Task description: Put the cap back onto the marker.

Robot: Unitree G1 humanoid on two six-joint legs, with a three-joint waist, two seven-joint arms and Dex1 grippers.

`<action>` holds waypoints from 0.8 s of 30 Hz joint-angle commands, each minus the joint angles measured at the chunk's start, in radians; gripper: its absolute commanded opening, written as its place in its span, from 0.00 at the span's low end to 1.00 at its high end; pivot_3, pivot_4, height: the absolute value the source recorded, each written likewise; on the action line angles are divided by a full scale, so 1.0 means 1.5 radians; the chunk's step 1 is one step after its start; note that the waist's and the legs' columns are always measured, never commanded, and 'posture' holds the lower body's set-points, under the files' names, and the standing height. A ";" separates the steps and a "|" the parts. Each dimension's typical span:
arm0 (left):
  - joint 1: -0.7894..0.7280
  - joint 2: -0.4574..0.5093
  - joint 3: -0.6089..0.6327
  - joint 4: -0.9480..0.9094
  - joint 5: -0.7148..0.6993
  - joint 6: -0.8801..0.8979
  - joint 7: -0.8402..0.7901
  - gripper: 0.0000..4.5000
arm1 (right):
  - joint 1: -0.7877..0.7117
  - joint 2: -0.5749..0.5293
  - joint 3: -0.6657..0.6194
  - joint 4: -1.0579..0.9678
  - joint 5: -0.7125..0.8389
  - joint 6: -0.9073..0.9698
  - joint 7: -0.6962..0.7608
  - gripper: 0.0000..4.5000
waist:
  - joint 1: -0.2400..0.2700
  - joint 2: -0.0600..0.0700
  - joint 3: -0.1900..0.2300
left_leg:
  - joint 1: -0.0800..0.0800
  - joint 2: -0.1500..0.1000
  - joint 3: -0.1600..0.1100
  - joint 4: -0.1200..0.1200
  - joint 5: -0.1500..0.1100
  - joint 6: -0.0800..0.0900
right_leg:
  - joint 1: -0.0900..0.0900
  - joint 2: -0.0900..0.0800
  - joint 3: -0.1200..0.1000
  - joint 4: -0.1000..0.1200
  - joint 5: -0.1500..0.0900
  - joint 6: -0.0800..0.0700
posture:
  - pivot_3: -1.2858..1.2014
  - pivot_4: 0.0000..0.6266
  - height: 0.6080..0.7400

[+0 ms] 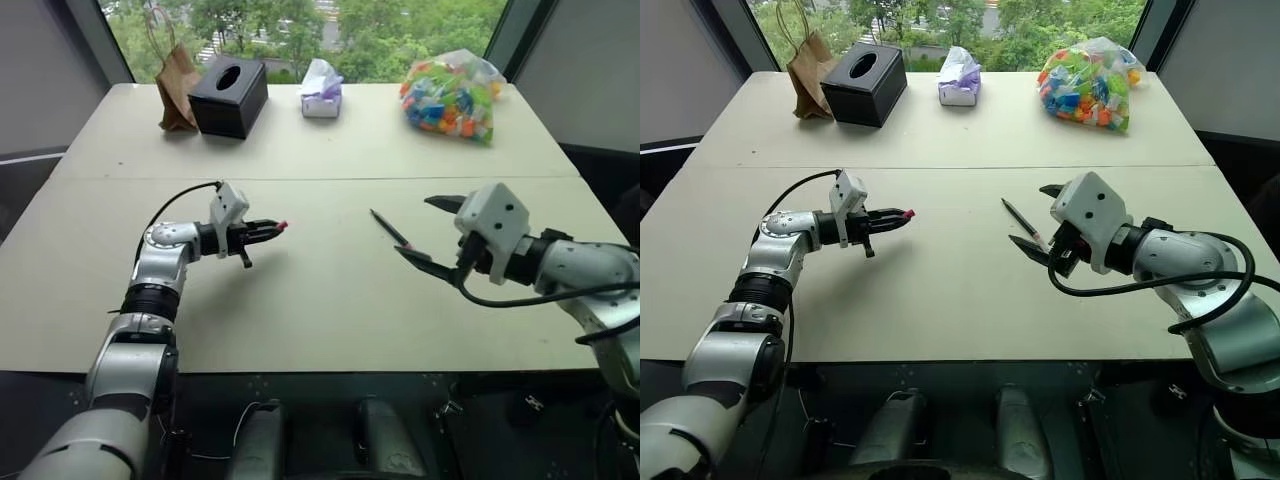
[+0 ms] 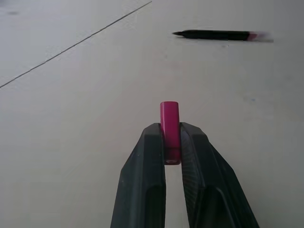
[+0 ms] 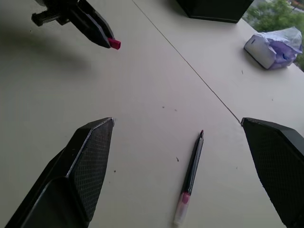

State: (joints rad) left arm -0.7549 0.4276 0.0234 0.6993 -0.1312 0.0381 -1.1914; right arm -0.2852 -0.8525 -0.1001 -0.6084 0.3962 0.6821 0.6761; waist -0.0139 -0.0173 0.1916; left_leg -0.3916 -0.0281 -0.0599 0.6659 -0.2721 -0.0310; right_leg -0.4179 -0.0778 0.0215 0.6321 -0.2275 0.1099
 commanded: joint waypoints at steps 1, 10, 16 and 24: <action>0.024 0.015 -0.006 -0.110 -0.028 0.038 -0.008 0.03 | -0.013 0.015 0.008 0.027 -0.011 -0.038 0.006 0.99 | 0.000 0.000 0.000 | 0.000 0.000 0.000 0.000 0.000 0.000 | 0.000 0.000 0.000 0.000 0.000 0.000 | 0.52 0.24 1.00; 0.077 0.055 -0.014 -0.262 -0.037 0.065 0.005 0.03 | -0.066 0.127 0.052 0.277 -0.055 -0.170 0.010 0.99 | 0.000 0.000 0.000 | 0.000 0.000 0.000 0.000 0.000 0.000 | 0.000 0.000 0.000 0.000 0.000 0.000 | 0.52 0.24 1.00; 0.141 0.089 -0.001 -0.351 -0.046 0.082 0.039 0.03 | -0.184 0.224 0.029 0.510 -0.094 -0.166 -0.108 0.99 | -0.003 0.001 0.001 | 0.001 0.001 0.000 -0.001 0.000 0.000 | -0.001 0.000 0.001 0.000 0.000 0.000 | 0.52 0.24 1.00; 0.208 0.116 0.022 -0.435 -0.072 0.124 0.091 0.03 | -0.183 0.282 0.051 0.508 -0.107 -0.094 -0.150 0.99 | 0.000 0.002 0.001 | -0.001 0.001 0.000 -0.002 0.000 0.000 | -0.004 0.000 0.002 0.000 0.000 0.000 | 0.52 0.24 1.00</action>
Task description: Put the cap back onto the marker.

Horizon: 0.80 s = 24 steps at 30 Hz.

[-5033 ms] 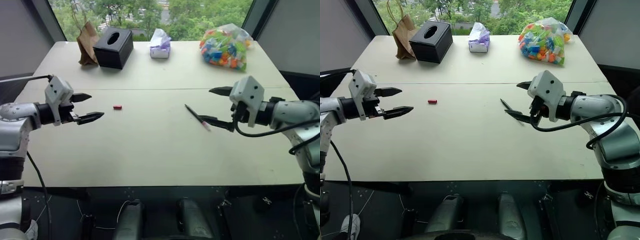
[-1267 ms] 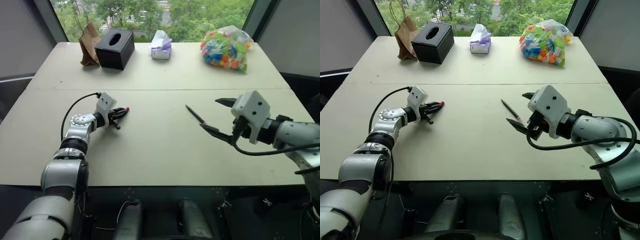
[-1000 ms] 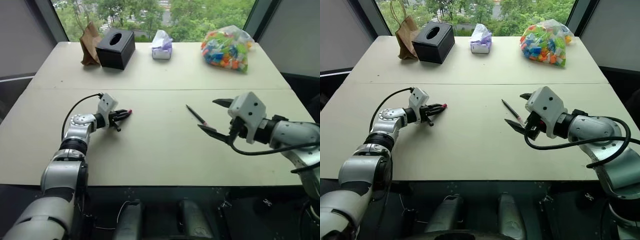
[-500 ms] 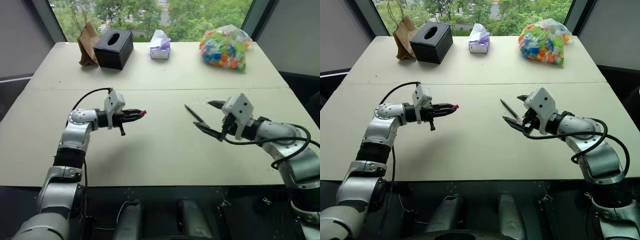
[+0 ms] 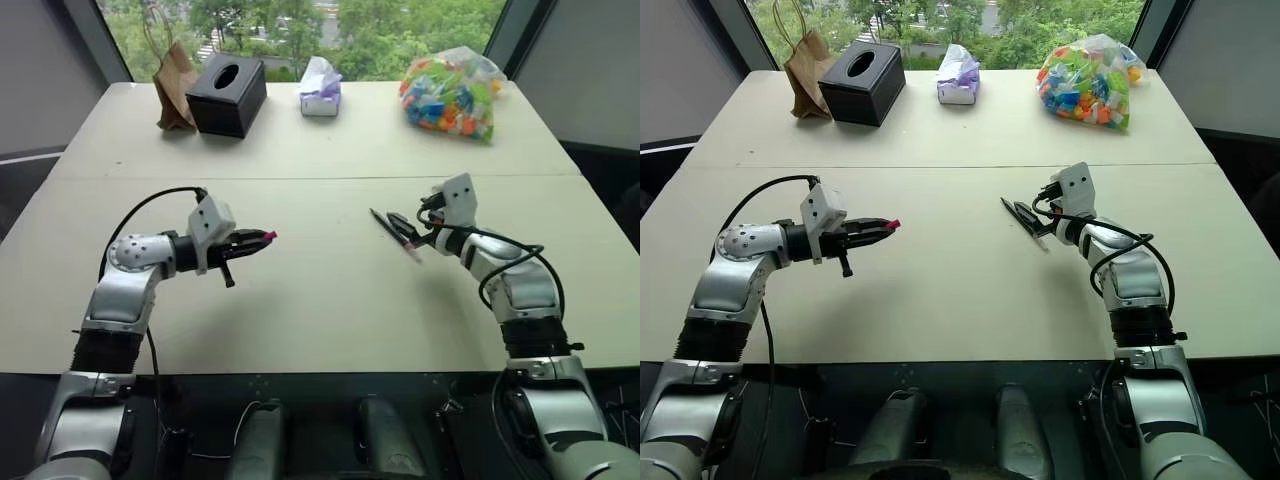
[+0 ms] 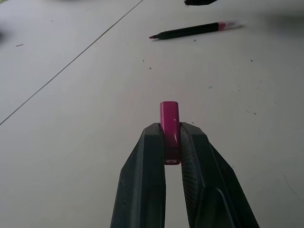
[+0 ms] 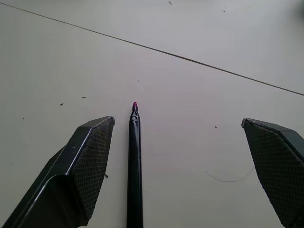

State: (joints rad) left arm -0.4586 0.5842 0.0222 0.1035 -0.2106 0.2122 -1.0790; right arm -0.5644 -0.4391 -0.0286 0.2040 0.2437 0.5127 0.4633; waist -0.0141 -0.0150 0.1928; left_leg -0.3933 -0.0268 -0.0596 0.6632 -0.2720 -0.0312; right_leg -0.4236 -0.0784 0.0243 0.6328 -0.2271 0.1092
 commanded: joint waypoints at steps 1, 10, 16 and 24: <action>0.015 0.015 0.024 -0.045 -0.022 0.011 0.021 0.03 | 0.011 0.012 0.006 -0.051 -0.002 0.034 -0.011 0.99 | 0.000 0.000 0.000 | 0.000 0.000 0.000 0.000 0.000 0.000 | 0.000 0.000 0.000 0.000 0.000 0.000 | 0.52 0.24 1.00; 0.014 0.019 0.015 -0.041 -0.030 0.010 0.038 0.03 | 0.064 0.025 0.024 -0.124 -0.013 0.104 -0.030 0.99 | -0.002 0.000 0.000 | 0.000 -0.001 0.000 0.000 0.000 0.000 | 0.000 0.000 0.000 0.000 0.000 0.000 | 0.52 0.24 1.00; -0.003 0.014 0.004 -0.027 -0.027 0.002 0.039 0.03 | 0.058 0.035 0.023 -0.103 -0.023 0.093 -0.039 0.99 | -0.002 0.000 0.000 | 0.000 -0.001 0.001 0.000 0.000 0.000 | 0.000 0.001 0.000 0.000 0.000 0.000 | 0.52 0.24 1.00; -0.003 0.009 0.002 -0.035 -0.027 0.004 0.045 0.03 | 0.031 0.047 0.025 -0.040 -0.044 0.051 -0.042 0.99 | -0.002 0.000 0.000 | 0.000 -0.001 0.001 0.000 0.000 0.000 | 0.000 0.001 0.000 0.000 0.000 0.000 | 0.52 0.24 1.00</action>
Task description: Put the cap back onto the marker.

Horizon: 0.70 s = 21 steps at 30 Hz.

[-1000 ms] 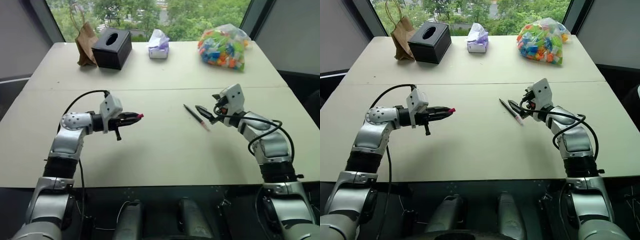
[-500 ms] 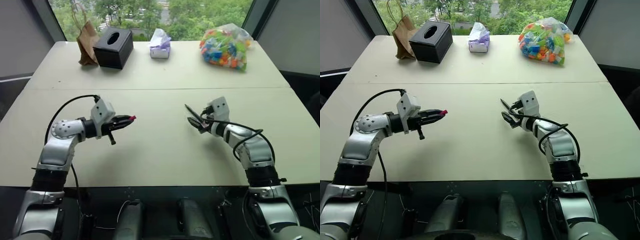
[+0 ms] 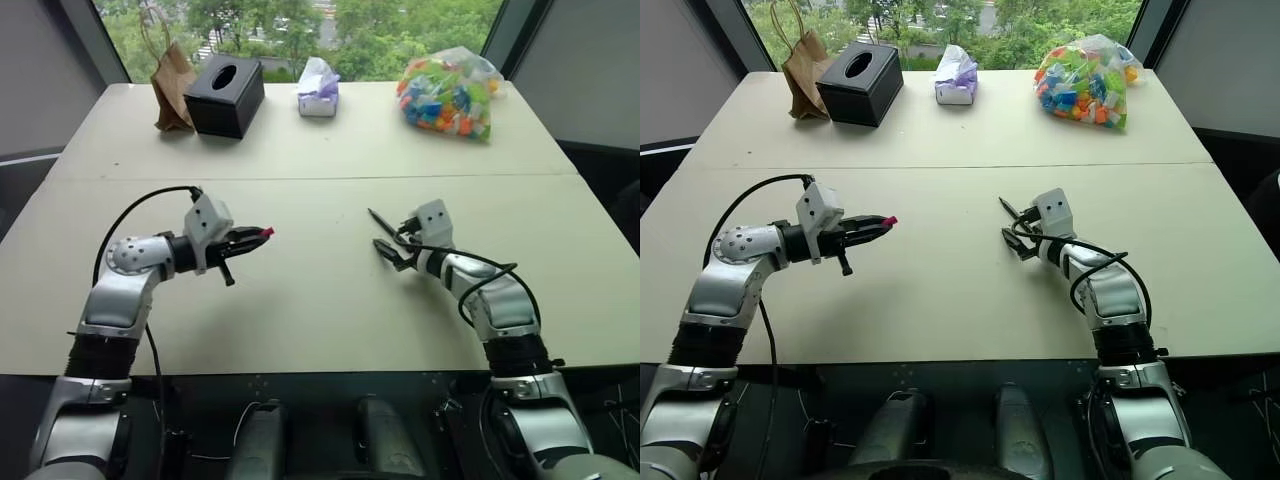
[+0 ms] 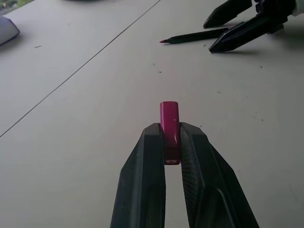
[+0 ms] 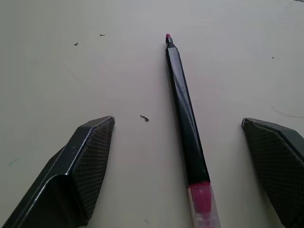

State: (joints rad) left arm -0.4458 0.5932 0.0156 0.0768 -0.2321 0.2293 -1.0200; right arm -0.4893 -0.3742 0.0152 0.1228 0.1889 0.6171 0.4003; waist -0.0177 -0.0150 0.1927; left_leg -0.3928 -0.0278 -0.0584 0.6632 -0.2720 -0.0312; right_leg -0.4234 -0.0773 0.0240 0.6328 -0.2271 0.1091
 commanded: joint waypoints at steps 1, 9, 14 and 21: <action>-0.010 0.003 0.007 -0.019 -0.012 -0.008 0.006 0.03 | -0.023 0.005 -0.002 0.021 -0.009 -0.023 0.001 0.99 | 0.000 0.000 0.000 | 0.000 0.000 0.000 0.000 0.000 0.000 | 0.000 0.000 0.000 0.000 0.000 0.000 | 0.52 0.24 1.00; -0.004 0.007 0.009 -0.025 -0.012 -0.006 0.010 0.00 | -0.026 0.005 0.016 0.033 -0.025 -0.036 0.019 0.35 | 0.000 0.000 0.000 | 0.000 0.000 0.000 0.000 0.000 0.000 | 0.000 0.000 0.000 0.000 0.000 0.000 | 0.52 0.24 1.00; -0.014 0.004 0.005 -0.015 -0.012 -0.009 0.009 0.00 | -0.021 -0.001 0.029 0.020 -0.033 -0.035 0.035 0.01 | 0.000 0.000 0.000 | 0.000 0.000 0.000 0.000 0.000 0.000 | 0.000 0.000 0.000 0.000 0.000 0.000 | 0.52 0.24 1.00; -0.041 -0.021 -0.026 0.029 -0.011 -0.013 -0.017 0.00 | -0.010 -0.053 0.088 -0.060 -0.074 -0.080 0.101 0.01 | 0.000 0.000 0.000 | 0.000 0.000 0.000 0.000 0.000 0.000 | 0.000 0.000 0.000 0.000 0.000 0.000 | 0.52 0.24 1.00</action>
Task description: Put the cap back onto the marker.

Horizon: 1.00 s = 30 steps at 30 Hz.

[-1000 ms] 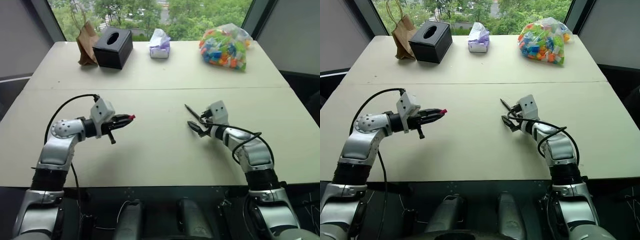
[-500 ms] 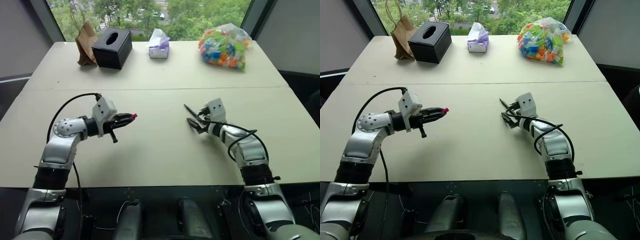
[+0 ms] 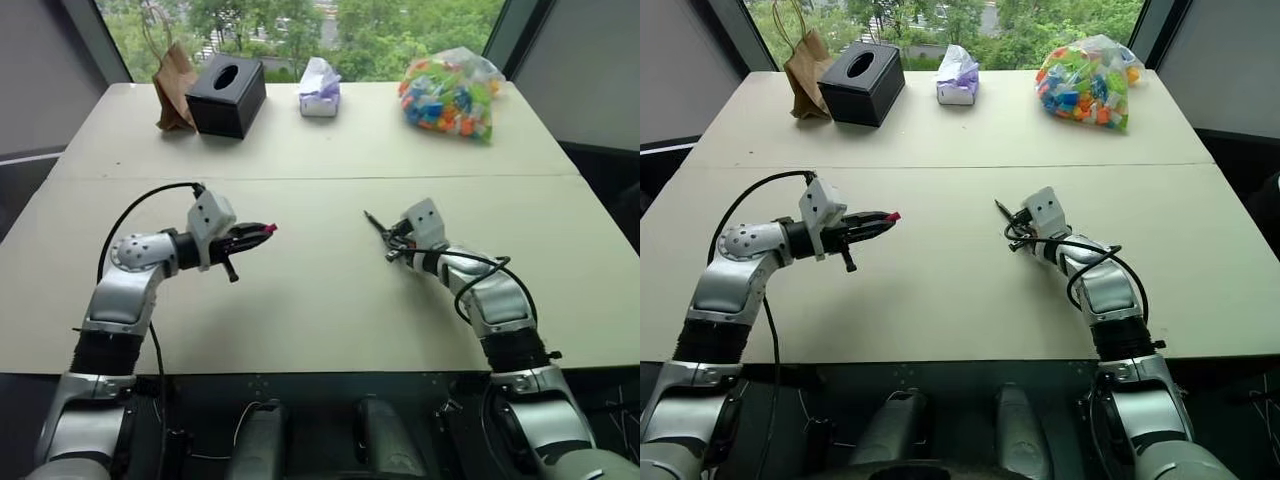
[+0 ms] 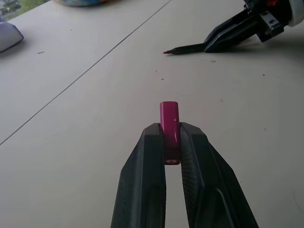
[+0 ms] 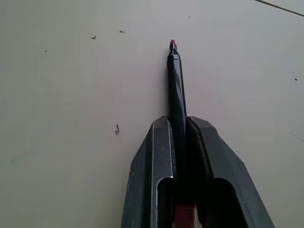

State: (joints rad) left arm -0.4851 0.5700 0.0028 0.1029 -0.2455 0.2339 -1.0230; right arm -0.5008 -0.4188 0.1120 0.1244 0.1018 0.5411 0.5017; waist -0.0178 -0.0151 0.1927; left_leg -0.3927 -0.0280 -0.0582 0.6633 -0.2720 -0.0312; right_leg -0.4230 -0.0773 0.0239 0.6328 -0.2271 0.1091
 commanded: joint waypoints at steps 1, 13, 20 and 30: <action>-0.021 -0.007 -0.024 0.020 0.002 -0.027 -0.021 0.00 | -0.006 -0.035 0.027 -0.078 -0.019 -0.038 0.048 0.01 | 0.000 0.000 0.000 | 0.000 0.000 0.000 0.000 0.000 0.000 | 0.000 0.000 0.000 0.000 0.000 0.000 | 0.52 0.24 1.00; -0.086 -0.041 -0.103 0.087 0.041 -0.154 -0.081 0.00 | -0.015 -0.187 0.103 -0.271 -0.021 -0.090 0.269 0.01 | -0.001 0.000 0.000 | 0.000 0.000 0.000 0.000 0.000 0.000 | 0.000 0.000 -0.001 -0.001 0.000 0.000 | 0.52 0.24 1.00; -0.085 -0.040 -0.106 0.085 0.039 -0.161 -0.084 0.00 | -0.031 -0.175 0.118 -0.267 -0.036 -0.098 0.282 0.01 | 0.003 0.000 0.000 | 0.000 0.000 0.000 0.000 0.000 0.000 | 0.000 0.000 -0.001 -0.001 0.000 0.000 | 0.52 0.24 1.00; -0.066 -0.023 -0.105 0.072 0.039 -0.159 -0.091 0.00 | -0.042 -0.193 0.109 -0.261 -0.047 -0.109 0.307 0.01 | 0.002 0.000 0.000 | 0.000 0.000 0.000 0.000 0.000 0.000 | 0.000 0.000 -0.001 -0.001 0.000 0.000 | 0.52 0.24 1.00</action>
State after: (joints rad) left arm -0.5858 0.5245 -0.1688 0.2410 -0.1854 0.0104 -1.1551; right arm -0.5408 -0.6980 0.2998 -0.2477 0.0305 0.3985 0.9536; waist -0.0141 -0.0151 0.1928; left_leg -0.3932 -0.0281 -0.0582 0.6638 -0.2721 -0.0311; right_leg -0.4224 -0.0772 0.0230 0.6318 -0.2272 0.1091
